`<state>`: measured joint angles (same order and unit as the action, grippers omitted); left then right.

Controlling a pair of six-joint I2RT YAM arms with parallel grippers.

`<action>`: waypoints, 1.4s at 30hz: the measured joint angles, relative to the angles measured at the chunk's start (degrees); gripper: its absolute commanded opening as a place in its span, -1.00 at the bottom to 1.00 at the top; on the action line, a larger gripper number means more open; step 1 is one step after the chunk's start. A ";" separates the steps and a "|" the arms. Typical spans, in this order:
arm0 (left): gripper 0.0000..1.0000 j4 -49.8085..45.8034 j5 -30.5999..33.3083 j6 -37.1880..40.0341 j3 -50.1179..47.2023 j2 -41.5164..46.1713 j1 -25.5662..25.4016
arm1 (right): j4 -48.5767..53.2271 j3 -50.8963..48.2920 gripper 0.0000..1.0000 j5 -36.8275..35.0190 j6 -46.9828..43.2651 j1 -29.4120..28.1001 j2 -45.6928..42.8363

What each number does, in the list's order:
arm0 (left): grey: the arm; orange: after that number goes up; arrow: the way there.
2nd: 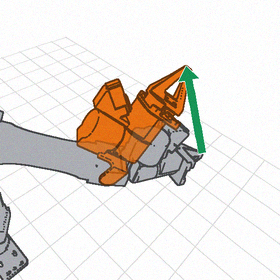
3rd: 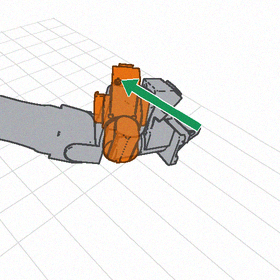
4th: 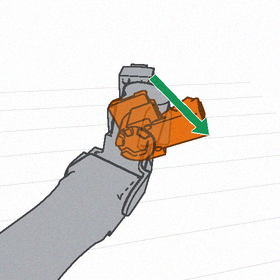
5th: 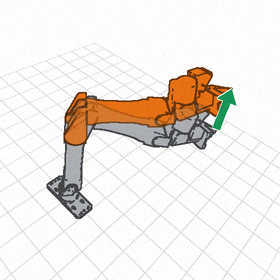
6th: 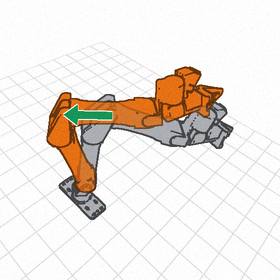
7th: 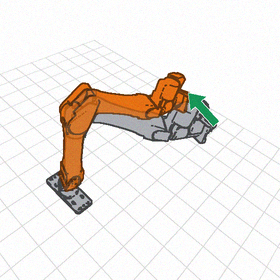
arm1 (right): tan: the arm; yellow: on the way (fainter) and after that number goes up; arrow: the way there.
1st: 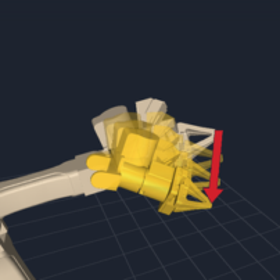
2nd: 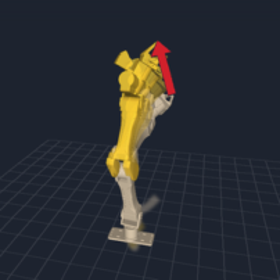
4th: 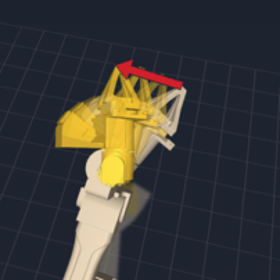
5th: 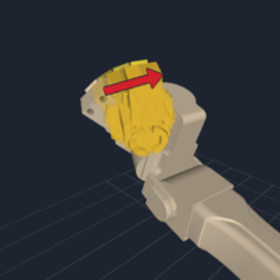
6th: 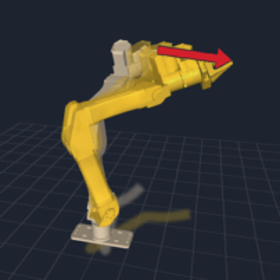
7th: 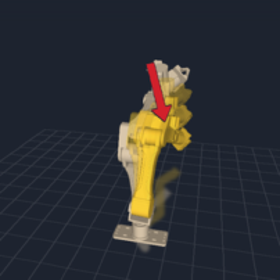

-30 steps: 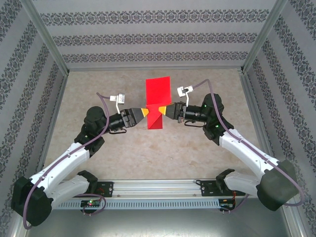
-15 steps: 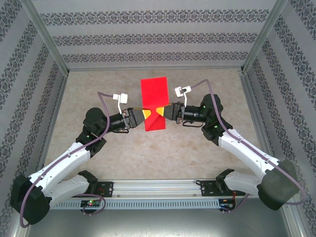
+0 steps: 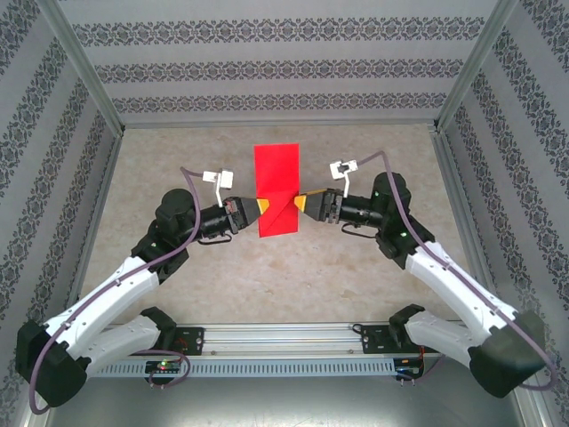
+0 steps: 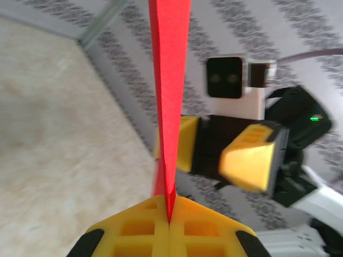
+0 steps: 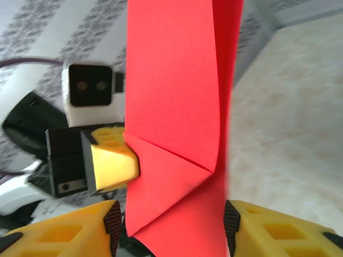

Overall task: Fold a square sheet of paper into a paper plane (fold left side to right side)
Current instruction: Turn over the paper at the center of the table.

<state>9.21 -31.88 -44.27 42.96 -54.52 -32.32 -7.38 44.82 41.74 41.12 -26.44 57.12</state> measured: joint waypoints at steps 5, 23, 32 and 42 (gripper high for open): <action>-1.00 -18.75 14.43 8.04 4.09 -0.70 -4.17 | 20.24 0.46 0.40 -17.81 -9.49 0.85 -5.97; -1.00 -71.84 66.34 -4.11 33.94 -41.05 -23.37 | 44.76 -5.35 0.95 -54.93 -16.70 8.13 -21.40; -0.94 -75.49 62.82 -6.71 43.93 -59.30 -23.39 | 48.63 -5.35 0.96 -58.27 -17.79 9.46 -24.52; -0.75 -73.66 53.44 -2.58 52.43 -69.68 -22.64 | 50.95 -5.11 0.95 -58.80 -17.86 9.46 -25.35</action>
<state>-64.45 21.56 -46.85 95.39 -124.20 -54.96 43.57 39.70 -17.06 23.27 -16.97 31.77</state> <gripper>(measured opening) 0.119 0.977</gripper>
